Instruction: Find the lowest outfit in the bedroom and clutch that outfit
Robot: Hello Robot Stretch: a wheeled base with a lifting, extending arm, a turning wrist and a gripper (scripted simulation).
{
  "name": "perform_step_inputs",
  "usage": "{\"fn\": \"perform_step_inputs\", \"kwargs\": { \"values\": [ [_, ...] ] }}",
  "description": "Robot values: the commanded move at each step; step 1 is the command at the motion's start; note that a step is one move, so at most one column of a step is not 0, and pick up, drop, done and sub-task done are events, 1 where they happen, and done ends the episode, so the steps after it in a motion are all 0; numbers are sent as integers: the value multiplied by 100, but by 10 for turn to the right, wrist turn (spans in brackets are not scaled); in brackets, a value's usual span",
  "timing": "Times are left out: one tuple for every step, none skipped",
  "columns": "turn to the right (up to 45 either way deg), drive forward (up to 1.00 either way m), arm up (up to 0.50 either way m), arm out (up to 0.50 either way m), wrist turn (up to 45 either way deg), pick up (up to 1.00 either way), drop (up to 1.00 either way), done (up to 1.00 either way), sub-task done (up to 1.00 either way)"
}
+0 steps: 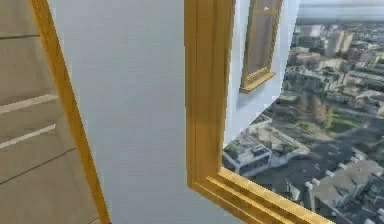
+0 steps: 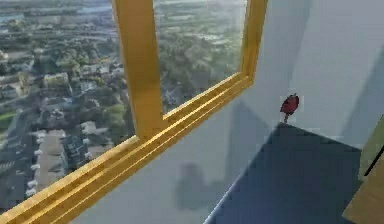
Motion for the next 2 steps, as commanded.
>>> {"fn": "perform_step_inputs", "kwargs": {
  "values": [
    [-450, 0, 0, 0, 0, 0, 0, 0, 0],
    [-30, 0, 0, 0, 0, 0, 0, 0, 0]
  ]
}}
